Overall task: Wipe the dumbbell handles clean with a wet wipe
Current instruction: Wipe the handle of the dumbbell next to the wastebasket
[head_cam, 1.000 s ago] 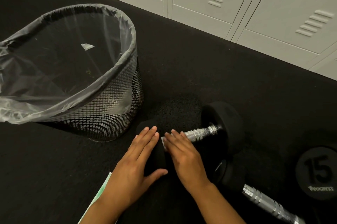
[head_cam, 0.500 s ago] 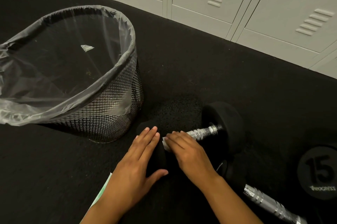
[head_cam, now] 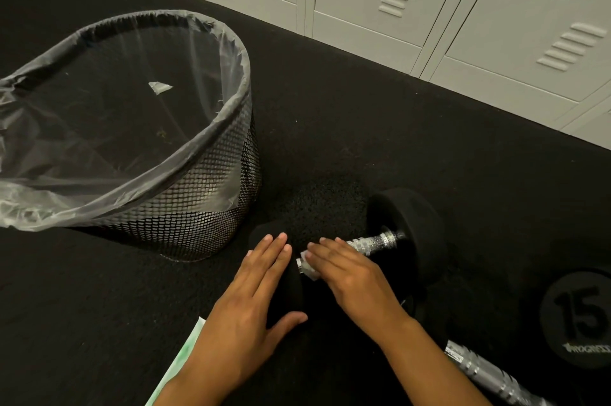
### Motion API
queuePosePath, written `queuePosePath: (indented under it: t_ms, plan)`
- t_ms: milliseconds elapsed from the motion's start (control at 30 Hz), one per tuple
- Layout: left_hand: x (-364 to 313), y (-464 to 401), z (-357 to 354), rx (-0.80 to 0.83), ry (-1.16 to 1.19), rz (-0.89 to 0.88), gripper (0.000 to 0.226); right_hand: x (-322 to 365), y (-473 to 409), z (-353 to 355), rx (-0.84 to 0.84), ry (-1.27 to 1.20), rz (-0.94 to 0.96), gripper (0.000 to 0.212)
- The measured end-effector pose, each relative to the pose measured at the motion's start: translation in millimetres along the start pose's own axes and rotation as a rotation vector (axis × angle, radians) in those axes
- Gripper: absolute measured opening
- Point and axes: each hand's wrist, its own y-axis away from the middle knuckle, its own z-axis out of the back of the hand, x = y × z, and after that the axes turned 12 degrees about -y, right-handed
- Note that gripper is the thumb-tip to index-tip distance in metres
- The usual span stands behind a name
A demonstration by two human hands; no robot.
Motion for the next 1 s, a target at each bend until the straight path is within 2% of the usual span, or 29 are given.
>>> queuePosePath:
  t_ms: [167, 233, 400, 567, 700, 800, 1000]
  plan:
    - [1, 0, -2, -0.012, 0.022, -0.001, 0.081, 15, -21, -12, -0.027, 0.023, -0.192, 0.022]
    - [0, 0, -2, -0.015, 0.031, 0.001, 0.081, 21, -22, -16, 0.000, 0.020, -0.211, 0.023]
    - [0, -1, -2, -0.014, 0.024, 0.002, 0.080, 5, -22, 7, 0.127, -0.003, -0.098, 0.021]
    - [1, 0, -2, 0.002, 0.013, 0.005, 0.081, 16, -52, 10, 0.317, 0.085, -0.286, 0.021]
    - [1, 0, -2, 0.009, 0.010, 0.000, 0.081, 22, -46, 8, 0.316, 0.023, -0.243, 0.016]
    - [1, -1, -1, 0.003, 0.006, -0.003, 0.081, 10, -41, 17, 0.357, -0.006, -0.218, 0.025]
    - [2, 0, -1, 0.002, 0.017, -0.011, 0.081, 14, -73, 18, 0.546, 0.115, -0.366, 0.028]
